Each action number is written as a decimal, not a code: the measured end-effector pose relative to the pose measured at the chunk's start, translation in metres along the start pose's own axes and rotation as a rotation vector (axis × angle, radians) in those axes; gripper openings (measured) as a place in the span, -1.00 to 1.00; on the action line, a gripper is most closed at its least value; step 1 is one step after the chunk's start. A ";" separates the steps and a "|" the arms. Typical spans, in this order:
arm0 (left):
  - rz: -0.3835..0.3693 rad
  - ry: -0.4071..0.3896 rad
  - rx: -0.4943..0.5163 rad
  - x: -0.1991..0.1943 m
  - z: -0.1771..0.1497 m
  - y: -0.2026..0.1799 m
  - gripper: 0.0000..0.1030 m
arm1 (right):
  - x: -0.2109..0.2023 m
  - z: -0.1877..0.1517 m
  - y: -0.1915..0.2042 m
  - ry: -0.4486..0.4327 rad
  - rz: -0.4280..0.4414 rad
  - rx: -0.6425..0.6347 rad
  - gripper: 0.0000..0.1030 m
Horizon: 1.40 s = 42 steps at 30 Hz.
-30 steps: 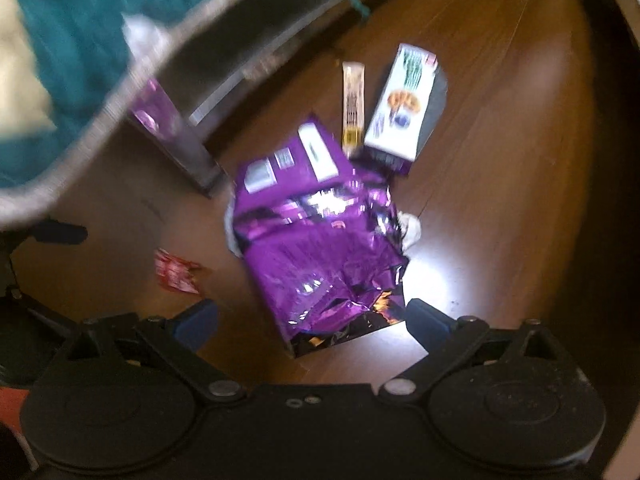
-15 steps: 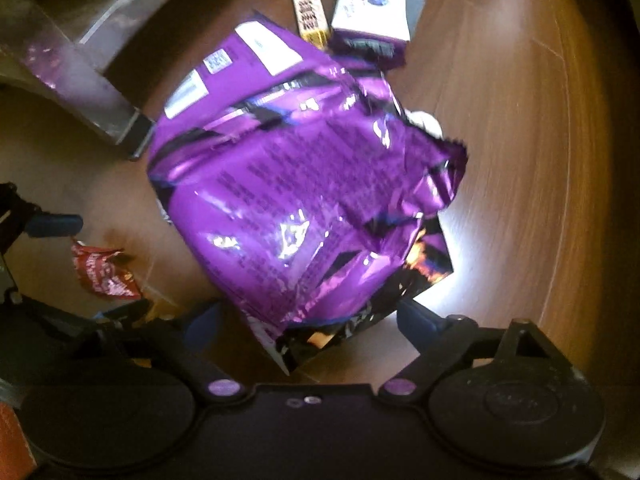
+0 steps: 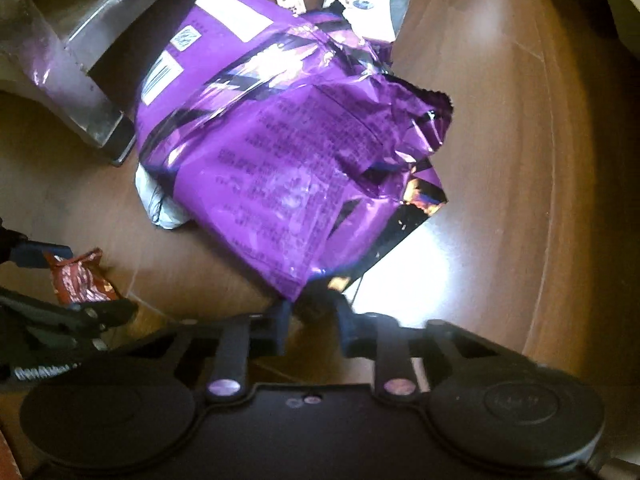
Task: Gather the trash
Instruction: 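Grasp red wrapper with left tool while right tool grasps purple snack bag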
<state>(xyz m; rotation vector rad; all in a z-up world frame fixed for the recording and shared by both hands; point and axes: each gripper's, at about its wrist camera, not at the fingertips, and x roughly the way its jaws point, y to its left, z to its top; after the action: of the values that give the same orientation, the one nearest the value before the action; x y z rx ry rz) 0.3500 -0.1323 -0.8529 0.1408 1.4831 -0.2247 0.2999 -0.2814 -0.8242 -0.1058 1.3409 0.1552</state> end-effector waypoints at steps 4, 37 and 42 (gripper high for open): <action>-0.021 0.018 -0.039 -0.011 -0.006 0.003 0.21 | -0.019 -0.010 -0.004 -0.037 0.004 0.024 -0.76; -0.129 0.061 -0.181 -0.293 -0.052 -0.004 -0.07 | -0.296 0.015 -0.033 -0.057 0.171 0.124 -0.70; -0.155 0.071 -0.210 -0.269 -0.066 0.000 -0.07 | -0.240 -0.002 -0.021 -0.001 0.151 0.065 -0.45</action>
<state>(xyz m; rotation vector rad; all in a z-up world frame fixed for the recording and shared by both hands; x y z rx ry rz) 0.2666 -0.1004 -0.5911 -0.1372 1.5799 -0.1887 0.2484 -0.3146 -0.5913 0.0504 1.3513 0.2386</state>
